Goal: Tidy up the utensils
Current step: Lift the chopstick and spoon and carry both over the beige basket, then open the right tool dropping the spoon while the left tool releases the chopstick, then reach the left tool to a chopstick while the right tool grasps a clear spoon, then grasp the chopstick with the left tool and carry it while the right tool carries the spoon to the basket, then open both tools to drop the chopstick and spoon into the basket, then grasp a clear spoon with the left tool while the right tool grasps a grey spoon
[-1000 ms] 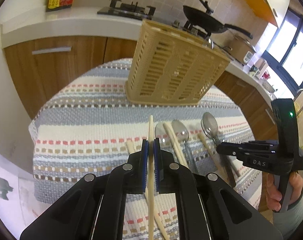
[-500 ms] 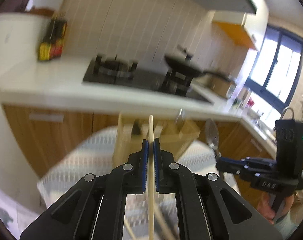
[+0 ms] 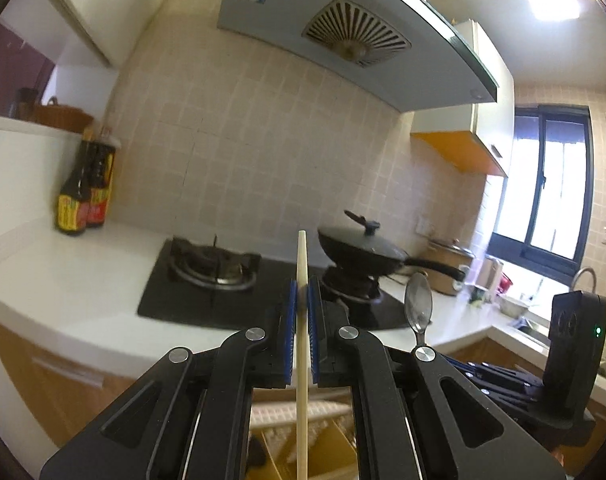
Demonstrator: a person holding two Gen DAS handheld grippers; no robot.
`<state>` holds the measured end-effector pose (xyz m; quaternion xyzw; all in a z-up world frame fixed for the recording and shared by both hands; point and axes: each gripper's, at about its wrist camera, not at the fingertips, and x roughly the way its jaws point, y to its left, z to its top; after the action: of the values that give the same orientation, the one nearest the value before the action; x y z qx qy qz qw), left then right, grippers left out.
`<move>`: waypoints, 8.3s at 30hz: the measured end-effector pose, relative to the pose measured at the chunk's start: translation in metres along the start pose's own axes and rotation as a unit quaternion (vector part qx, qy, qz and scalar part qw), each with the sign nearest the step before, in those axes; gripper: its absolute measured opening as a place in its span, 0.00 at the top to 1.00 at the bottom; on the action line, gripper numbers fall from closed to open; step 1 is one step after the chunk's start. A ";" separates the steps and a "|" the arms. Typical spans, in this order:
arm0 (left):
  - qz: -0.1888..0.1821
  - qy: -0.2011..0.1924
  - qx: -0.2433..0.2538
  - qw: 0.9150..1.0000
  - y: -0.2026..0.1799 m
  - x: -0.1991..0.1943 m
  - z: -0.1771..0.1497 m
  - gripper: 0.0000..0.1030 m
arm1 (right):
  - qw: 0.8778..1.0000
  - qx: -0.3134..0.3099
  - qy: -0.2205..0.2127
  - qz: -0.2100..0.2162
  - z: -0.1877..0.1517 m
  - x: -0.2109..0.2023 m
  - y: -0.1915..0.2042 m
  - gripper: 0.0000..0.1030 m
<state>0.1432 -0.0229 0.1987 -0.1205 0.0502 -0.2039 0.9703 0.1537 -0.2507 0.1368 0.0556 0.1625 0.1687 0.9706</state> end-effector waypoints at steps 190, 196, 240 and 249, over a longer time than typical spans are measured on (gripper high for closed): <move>0.045 0.035 0.001 0.998 0.009 -0.081 -0.075 0.38 | 0.995 0.007 0.099 -0.019 -0.083 -0.056 -0.011 0.64; 0.031 0.074 0.011 0.997 -0.004 -0.102 -0.087 0.37 | 0.993 -0.004 0.111 -0.047 -0.096 -0.085 0.004 0.47; 0.075 0.465 0.033 0.882 0.005 -0.023 -0.241 0.89 | 0.899 -0.016 0.424 -0.111 -0.223 -0.014 0.008 0.88; 0.057 0.482 0.047 0.873 0.024 -0.032 -0.236 0.88 | 0.888 0.017 0.453 -0.074 -0.209 -0.028 -0.028 0.87</move>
<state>0.0889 -0.0394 -0.0333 0.0420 0.5091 -0.1834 0.8399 0.0673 -0.2758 -0.0563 -0.0228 0.5910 0.1001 0.8002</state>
